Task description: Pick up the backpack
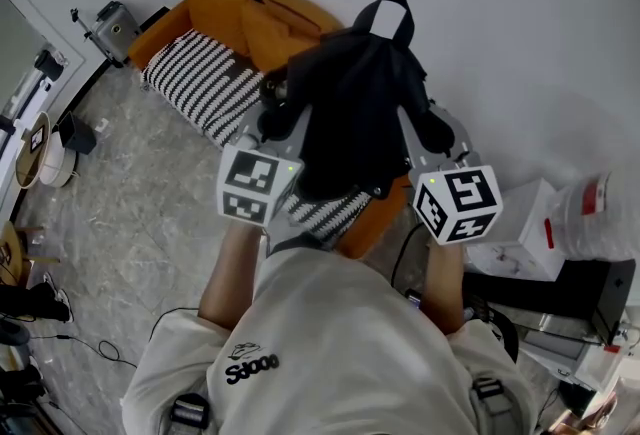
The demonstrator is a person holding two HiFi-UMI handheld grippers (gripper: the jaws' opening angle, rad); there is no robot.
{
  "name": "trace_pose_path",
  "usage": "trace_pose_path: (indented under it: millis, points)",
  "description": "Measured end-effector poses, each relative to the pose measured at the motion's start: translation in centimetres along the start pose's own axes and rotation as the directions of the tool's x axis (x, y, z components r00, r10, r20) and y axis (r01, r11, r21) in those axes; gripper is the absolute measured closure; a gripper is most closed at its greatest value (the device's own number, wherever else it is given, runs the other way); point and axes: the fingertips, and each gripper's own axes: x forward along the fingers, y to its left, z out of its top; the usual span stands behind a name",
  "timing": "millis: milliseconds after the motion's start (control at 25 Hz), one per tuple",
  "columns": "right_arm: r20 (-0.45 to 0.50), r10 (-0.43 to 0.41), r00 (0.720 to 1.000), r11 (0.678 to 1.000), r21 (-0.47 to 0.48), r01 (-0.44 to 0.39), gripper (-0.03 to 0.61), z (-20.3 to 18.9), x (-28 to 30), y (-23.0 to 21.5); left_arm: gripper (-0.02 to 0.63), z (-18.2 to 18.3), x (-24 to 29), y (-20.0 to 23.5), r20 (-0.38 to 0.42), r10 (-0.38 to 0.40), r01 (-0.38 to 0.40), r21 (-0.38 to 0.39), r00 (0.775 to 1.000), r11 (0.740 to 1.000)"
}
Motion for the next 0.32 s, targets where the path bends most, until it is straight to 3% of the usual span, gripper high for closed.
trace_pose_path:
  millis: [320]
  points:
    - [-0.009,0.003,1.000,1.000,-0.003,-0.003,0.518,-0.51,0.07,-0.23,0.563,-0.33,0.24,-0.20,-0.012,-0.004,0.004,-0.002,1.000,1.000]
